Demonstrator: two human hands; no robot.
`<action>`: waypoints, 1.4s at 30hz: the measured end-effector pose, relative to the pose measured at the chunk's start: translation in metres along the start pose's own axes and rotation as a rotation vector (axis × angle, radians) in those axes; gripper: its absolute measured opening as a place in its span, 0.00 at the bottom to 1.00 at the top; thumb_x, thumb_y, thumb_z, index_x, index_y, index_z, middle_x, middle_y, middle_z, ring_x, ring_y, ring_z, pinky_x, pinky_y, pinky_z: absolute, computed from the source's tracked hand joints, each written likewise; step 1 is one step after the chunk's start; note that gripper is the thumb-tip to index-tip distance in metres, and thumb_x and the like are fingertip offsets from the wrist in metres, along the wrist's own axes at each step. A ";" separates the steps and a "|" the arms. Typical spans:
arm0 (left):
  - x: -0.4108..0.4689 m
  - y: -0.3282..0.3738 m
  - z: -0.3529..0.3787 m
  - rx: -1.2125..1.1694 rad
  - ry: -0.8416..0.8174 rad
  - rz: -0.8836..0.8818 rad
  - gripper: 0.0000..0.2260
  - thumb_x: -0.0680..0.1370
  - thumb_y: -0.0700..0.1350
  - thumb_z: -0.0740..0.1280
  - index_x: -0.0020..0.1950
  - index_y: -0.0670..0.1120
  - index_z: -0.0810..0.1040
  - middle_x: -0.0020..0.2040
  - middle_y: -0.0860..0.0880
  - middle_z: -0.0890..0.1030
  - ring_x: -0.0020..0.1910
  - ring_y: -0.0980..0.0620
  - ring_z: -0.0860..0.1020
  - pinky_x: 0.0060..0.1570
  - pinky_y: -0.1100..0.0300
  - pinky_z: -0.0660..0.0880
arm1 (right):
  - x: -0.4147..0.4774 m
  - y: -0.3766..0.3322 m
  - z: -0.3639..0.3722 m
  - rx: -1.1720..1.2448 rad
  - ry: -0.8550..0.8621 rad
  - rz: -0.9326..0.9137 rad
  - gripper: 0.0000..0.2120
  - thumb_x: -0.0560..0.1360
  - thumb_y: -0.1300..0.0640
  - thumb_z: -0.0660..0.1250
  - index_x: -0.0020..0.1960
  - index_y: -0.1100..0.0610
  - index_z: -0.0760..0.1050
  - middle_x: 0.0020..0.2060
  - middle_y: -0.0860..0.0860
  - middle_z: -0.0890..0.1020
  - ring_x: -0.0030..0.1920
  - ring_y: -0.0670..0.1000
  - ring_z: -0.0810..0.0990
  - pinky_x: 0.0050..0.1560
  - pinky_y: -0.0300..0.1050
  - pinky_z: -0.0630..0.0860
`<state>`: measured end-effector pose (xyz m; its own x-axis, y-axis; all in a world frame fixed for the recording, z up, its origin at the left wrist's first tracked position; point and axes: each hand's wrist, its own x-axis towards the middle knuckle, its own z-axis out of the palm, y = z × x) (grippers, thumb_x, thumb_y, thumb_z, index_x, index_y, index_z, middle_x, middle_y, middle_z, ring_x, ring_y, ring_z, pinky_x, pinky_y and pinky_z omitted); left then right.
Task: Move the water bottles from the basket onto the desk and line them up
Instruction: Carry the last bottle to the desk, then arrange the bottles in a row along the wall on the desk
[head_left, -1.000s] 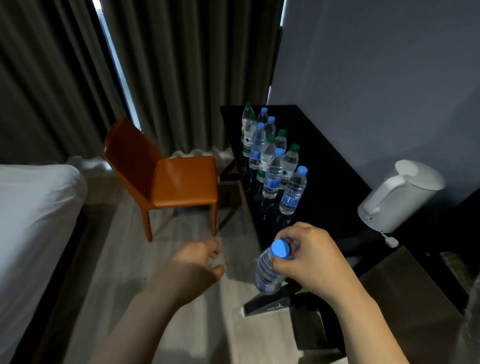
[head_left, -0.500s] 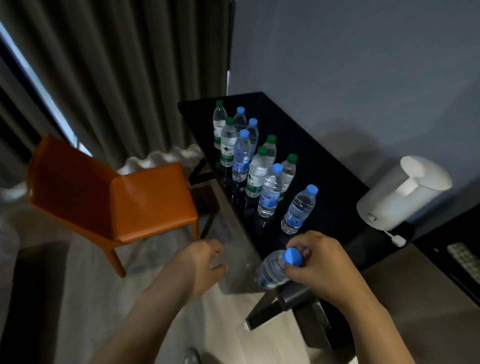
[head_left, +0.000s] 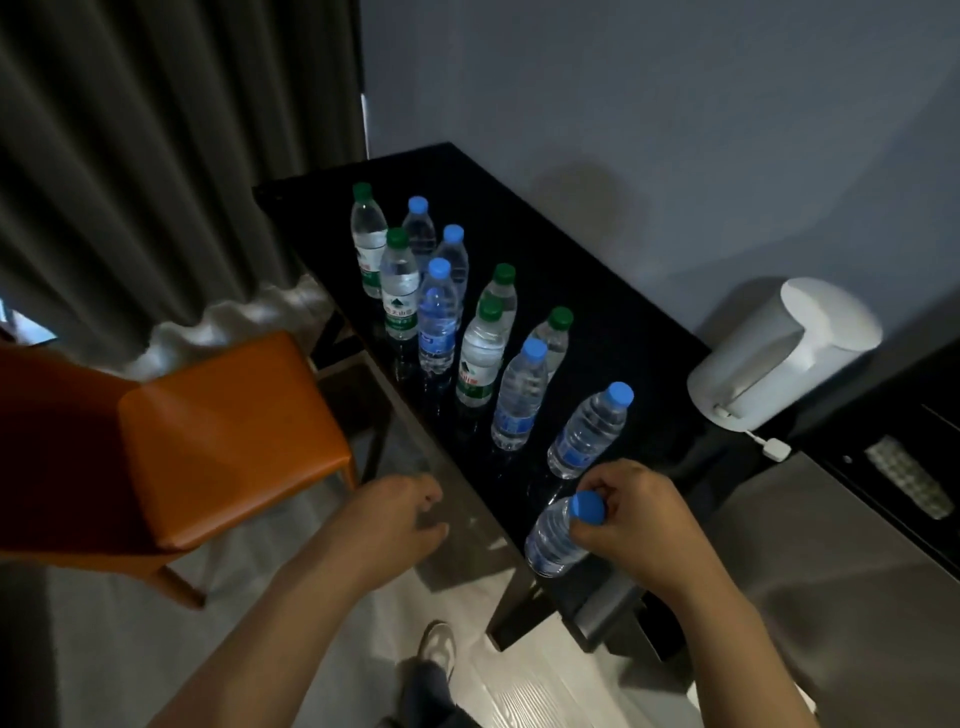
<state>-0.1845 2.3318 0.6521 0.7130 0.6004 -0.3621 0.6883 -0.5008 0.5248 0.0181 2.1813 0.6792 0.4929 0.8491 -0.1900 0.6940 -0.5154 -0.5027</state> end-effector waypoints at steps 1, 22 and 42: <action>0.009 0.000 -0.002 0.009 -0.011 0.006 0.14 0.76 0.49 0.66 0.60 0.47 0.75 0.56 0.48 0.80 0.54 0.52 0.78 0.42 0.66 0.68 | 0.008 0.004 0.002 0.009 0.007 0.011 0.12 0.64 0.54 0.75 0.45 0.49 0.77 0.44 0.44 0.76 0.40 0.44 0.78 0.42 0.42 0.79; 0.137 -0.012 -0.018 0.072 -0.154 0.098 0.13 0.74 0.50 0.69 0.57 0.49 0.77 0.50 0.51 0.79 0.51 0.52 0.79 0.52 0.58 0.76 | 0.096 0.035 0.033 0.072 -0.036 0.195 0.10 0.64 0.55 0.73 0.42 0.49 0.74 0.37 0.45 0.77 0.36 0.43 0.76 0.33 0.37 0.72; 0.163 -0.039 -0.046 0.097 -0.268 0.213 0.15 0.75 0.48 0.69 0.59 0.47 0.76 0.55 0.49 0.79 0.54 0.52 0.77 0.56 0.56 0.75 | 0.085 0.000 0.024 -0.029 0.087 0.338 0.16 0.69 0.59 0.72 0.56 0.52 0.77 0.50 0.50 0.79 0.47 0.49 0.77 0.45 0.42 0.76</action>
<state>-0.1014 2.4778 0.6074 0.8426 0.2976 -0.4488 0.5209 -0.6619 0.5391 0.0470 2.2564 0.6426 0.7396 0.6174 -0.2680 0.4979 -0.7698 -0.3994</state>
